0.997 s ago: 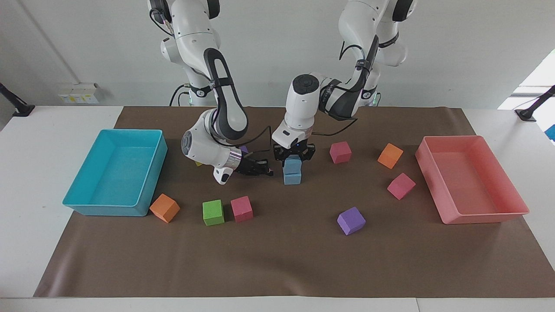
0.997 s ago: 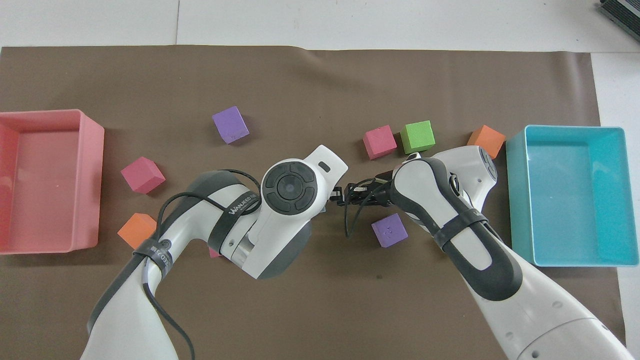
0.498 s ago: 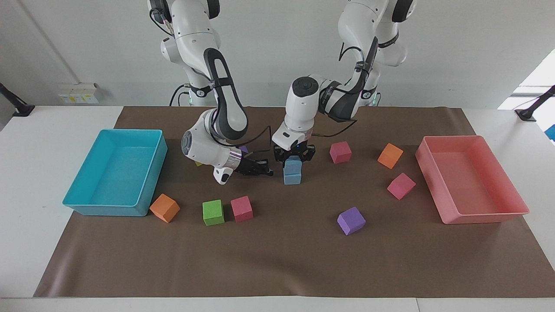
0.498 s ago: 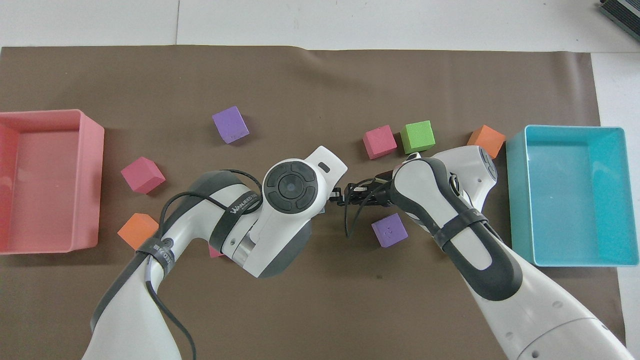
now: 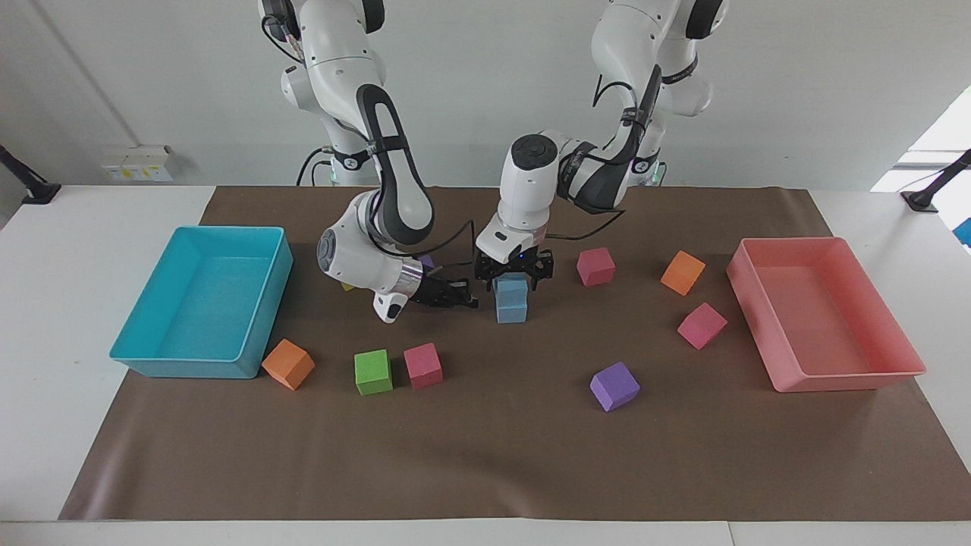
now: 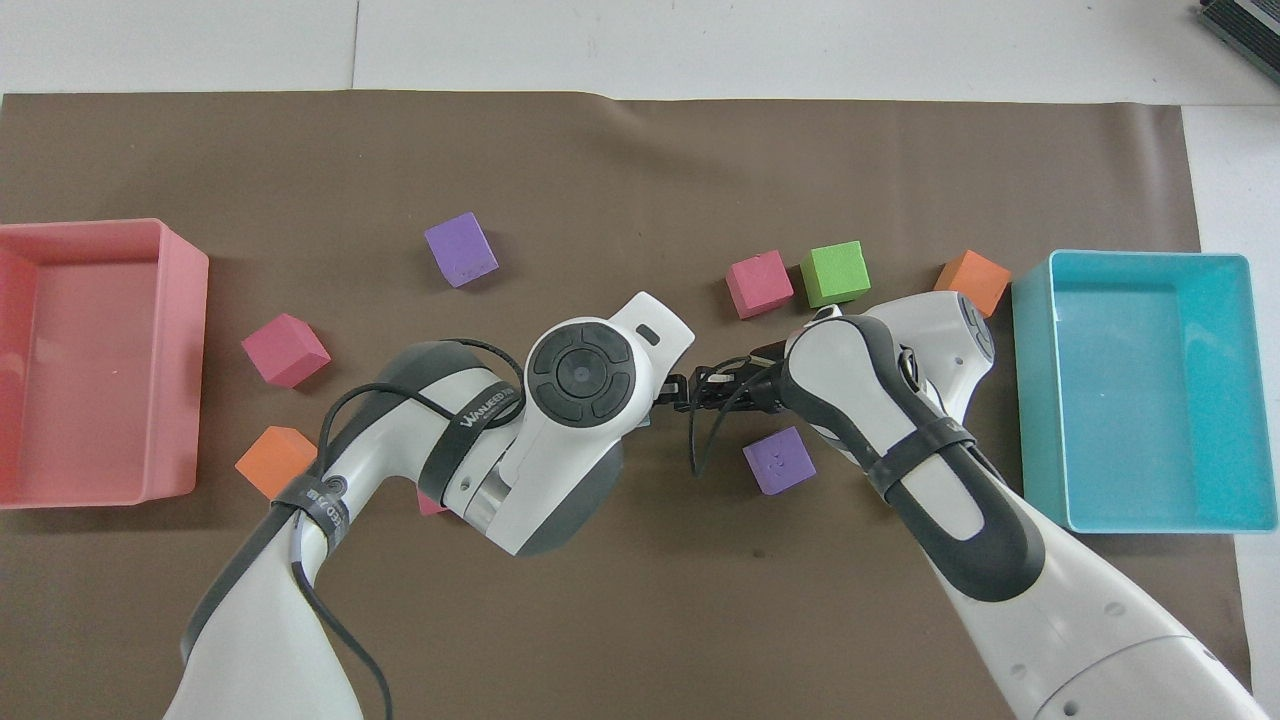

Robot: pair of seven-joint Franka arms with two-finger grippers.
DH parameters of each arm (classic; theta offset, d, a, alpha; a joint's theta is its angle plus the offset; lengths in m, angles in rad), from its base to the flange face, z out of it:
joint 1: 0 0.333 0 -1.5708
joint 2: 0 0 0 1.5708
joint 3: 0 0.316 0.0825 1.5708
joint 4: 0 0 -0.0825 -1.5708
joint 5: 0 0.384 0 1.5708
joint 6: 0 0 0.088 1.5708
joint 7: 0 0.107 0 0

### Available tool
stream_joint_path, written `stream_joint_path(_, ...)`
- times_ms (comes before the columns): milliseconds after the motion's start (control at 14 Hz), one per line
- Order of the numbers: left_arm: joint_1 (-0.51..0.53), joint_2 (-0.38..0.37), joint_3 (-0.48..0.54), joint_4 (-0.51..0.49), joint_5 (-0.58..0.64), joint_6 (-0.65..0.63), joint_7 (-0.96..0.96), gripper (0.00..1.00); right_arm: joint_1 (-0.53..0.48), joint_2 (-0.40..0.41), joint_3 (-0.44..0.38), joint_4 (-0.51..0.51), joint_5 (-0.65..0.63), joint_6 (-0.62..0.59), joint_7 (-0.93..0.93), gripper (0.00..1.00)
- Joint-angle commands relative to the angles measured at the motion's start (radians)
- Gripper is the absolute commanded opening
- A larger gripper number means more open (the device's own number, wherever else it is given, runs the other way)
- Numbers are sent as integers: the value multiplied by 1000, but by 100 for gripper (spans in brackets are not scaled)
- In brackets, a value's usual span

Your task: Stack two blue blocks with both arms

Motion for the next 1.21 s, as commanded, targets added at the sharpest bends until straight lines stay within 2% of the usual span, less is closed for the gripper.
stream_joint_path(0, -14, -13, 17, 3, 4, 0, -3, 100, -3, -29, 5, -29, 27, 15, 14, 0)
stream_joint_path(142, -7, -55, 16, 5, 4, -13, -3, 100, -3, -29, 4, -29, 27, 18, 14, 0)
stream_joint_path(427, 32, -174, 17, -1, 3, -128, 43, 100, -6, -31, 1, -6, 9, 10, 3, 0)
stream_joint_path(570, 89, -245, 17, -12, 1, -227, 171, 100, -7, -47, -1, 3, -14, 10, 15, 0)
stream_joint_path(783, 212, -312, 17, -17, -2, -353, 399, 100, -20, -72, -6, 15, -124, 7, 44, 3)
stream_joint_path(854, 250, -329, 17, -17, -3, -382, 463, 100, -20, -87, -10, 17, -187, 4, 76, 30)
stream_joint_path(926, 291, -343, 19, -12, -5, -417, 540, 100, -21, -112, -12, 18, -262, 2, 116, 70)
stream_joint_path(997, 331, -351, 23, -5, -5, -439, 613, 100, -30, -129, -12, 26, -323, -2, 157, 100)
stream_joint_path(1139, 396, -366, 31, 20, -5, -482, 697, 100, -49, -158, -12, 41, -425, -22, 214, 100)
